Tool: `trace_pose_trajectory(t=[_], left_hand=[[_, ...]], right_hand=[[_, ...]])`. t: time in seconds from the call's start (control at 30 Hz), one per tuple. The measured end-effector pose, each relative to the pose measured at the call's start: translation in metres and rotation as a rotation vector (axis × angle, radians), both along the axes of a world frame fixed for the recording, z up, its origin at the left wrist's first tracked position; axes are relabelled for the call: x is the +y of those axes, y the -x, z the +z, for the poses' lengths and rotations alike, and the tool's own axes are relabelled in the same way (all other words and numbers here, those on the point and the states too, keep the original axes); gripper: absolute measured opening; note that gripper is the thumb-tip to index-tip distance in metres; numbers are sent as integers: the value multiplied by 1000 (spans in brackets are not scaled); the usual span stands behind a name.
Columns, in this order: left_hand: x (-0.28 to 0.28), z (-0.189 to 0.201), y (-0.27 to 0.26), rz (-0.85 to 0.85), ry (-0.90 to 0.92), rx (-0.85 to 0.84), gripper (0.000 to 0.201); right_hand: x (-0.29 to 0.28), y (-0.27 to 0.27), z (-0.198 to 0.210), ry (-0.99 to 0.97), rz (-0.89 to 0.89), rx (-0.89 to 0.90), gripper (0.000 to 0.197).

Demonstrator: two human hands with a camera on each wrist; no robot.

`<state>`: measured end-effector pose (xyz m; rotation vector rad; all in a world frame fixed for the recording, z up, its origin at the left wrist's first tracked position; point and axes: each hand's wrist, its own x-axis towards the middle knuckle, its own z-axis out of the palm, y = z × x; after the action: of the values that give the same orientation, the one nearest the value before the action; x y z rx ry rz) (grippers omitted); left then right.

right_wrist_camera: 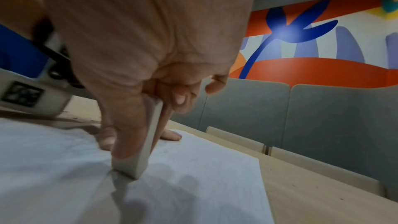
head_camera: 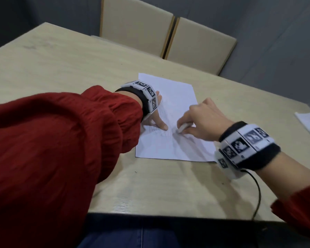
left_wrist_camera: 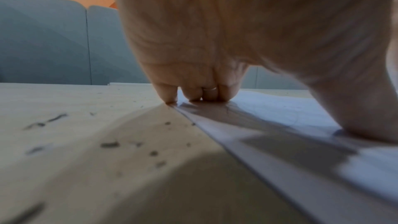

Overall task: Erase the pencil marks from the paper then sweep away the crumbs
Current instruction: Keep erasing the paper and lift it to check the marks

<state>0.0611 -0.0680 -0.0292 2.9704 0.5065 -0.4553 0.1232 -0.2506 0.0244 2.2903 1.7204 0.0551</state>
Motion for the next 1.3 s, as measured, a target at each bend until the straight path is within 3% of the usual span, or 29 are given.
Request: trace_pose_trajectory(t=[0.1, 0.23, 0.4, 0.53, 0.7, 0.8, 0.87, 0.97, 1.1, 1.3], left_hand=[[0, 4, -1, 12, -15, 31, 170], [1, 1, -1, 4, 1, 8, 132], [3, -6, 0, -3, 94, -6, 124], [2, -8, -4, 31, 91, -8, 135], [2, 5, -7, 19, 18, 2, 110], [1, 6, -5, 46, 15, 25, 146], [0, 6, -4, 46, 32, 21, 150], [0, 2, -6, 38, 28, -5, 128], [0, -2, -6, 36, -5, 39, 132], [1, 1, -6, 35, -3, 52, 129]], right_hand=[[-7, 0, 7, 43, -10, 76, 11], [45, -18, 3, -153, -73, 83, 13], [92, -35, -15, -220, -195, 204, 19], [63, -28, -15, -168, -121, 252, 18], [-6, 4, -12, -92, -28, 287, 15], [-26, 11, -5, -15, -21, 329, 13], [-23, 9, -1, 20, -23, 358, 11], [11, -3, -2, -124, -59, 305, 11], [48, -14, -10, -211, -111, 228, 10], [3, 0, -5, -76, -44, 204, 12]])
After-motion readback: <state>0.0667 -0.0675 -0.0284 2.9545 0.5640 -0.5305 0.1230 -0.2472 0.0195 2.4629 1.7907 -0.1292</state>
